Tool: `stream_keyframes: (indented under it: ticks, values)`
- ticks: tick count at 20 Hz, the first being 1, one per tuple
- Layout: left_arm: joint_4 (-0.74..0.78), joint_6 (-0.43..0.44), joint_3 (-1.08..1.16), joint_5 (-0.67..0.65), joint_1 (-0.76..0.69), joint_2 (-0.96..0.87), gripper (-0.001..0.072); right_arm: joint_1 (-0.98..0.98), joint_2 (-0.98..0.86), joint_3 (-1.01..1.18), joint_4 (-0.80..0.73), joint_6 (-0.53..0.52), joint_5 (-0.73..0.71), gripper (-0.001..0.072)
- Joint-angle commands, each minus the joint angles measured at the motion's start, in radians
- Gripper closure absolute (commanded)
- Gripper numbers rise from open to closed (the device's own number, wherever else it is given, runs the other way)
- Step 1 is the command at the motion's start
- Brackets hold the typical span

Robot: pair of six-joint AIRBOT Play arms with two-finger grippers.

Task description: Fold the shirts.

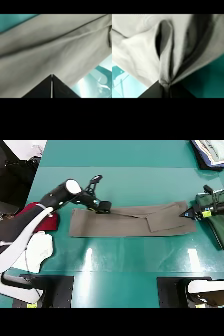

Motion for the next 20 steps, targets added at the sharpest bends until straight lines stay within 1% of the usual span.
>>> stream_keyframes:
  ticks: [1, 2, 4, 8, 12, 16, 20]
  values:
    - [-0.002, -0.004, 0.172, -0.005, -0.073, -0.156, 0.0680, 0.056, 0.124, 0.002, 0.005, 0.140, 0.002, 0.0691]
    - [-0.007, -0.018, 0.225, -0.022, -0.091, -0.203, 0.0680, 0.084, 0.157, 0.011, 0.005, 0.185, -0.002, 0.0691]
    - [-0.018, -0.025, 0.305, -0.030, -0.124, -0.272, 0.0680, 0.159, 0.198, 0.088, 0.006, 0.244, 0.037, 0.0691]
    - [-0.023, -0.025, 0.346, -0.031, -0.165, -0.333, 0.0680, 0.317, 0.215, 0.319, 0.023, 0.340, 0.081, 0.0692]
    - [-0.014, -0.023, 0.345, -0.041, -0.165, -0.346, 0.0680, 0.455, 0.206, 0.491, 0.022, 0.386, 0.086, 0.0692]
    - [0.001, -0.024, 0.346, 0.000, -0.164, -0.345, 0.0680, 0.577, 0.127, 0.651, 0.018, 0.404, 0.127, 0.0691]
    - [0.009, -0.024, 0.350, -0.061, -0.142, -0.329, 0.0681, 0.651, 0.044, 0.773, 0.010, 0.408, 0.147, 0.0692]
